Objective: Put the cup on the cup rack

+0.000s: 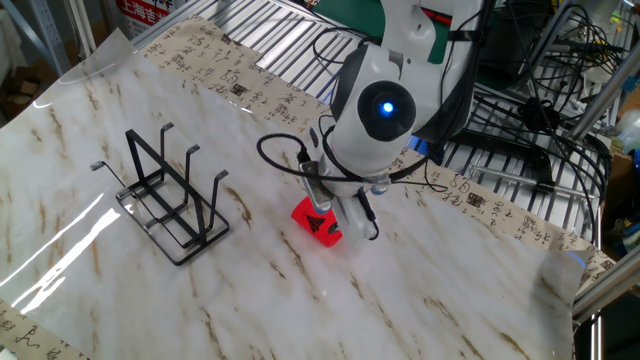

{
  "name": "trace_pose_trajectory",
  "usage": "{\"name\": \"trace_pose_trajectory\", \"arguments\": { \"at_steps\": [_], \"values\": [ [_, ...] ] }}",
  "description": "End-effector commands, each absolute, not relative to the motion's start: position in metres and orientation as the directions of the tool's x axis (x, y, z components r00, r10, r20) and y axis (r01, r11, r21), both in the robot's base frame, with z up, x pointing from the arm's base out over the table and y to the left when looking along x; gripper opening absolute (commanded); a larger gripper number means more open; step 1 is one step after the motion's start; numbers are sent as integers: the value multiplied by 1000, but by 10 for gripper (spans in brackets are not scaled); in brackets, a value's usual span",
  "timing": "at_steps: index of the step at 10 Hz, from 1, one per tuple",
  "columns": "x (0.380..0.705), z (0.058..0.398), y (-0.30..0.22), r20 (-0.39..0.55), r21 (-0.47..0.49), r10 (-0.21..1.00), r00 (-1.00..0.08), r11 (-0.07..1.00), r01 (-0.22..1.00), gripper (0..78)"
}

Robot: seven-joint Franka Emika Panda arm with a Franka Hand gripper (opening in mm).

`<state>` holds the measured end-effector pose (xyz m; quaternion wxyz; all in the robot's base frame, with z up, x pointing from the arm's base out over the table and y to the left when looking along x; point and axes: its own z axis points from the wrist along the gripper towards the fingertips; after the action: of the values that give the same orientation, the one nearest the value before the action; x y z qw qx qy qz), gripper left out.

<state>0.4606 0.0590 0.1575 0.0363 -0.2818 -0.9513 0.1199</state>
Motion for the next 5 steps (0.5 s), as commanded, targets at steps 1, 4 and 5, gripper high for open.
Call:
{"name": "trace_pose_trajectory", "arguments": {
  "at_steps": [1, 4, 5],
  "values": [
    [432, 154, 64, -5, -171, 869, -494, 486, 857, 774],
    [429, 150, 65, -7, -129, 923, -385, 381, 916, 774],
    [429, 148, 67, -18, -103, 941, -338, 334, 937, 774]
  ]
}}
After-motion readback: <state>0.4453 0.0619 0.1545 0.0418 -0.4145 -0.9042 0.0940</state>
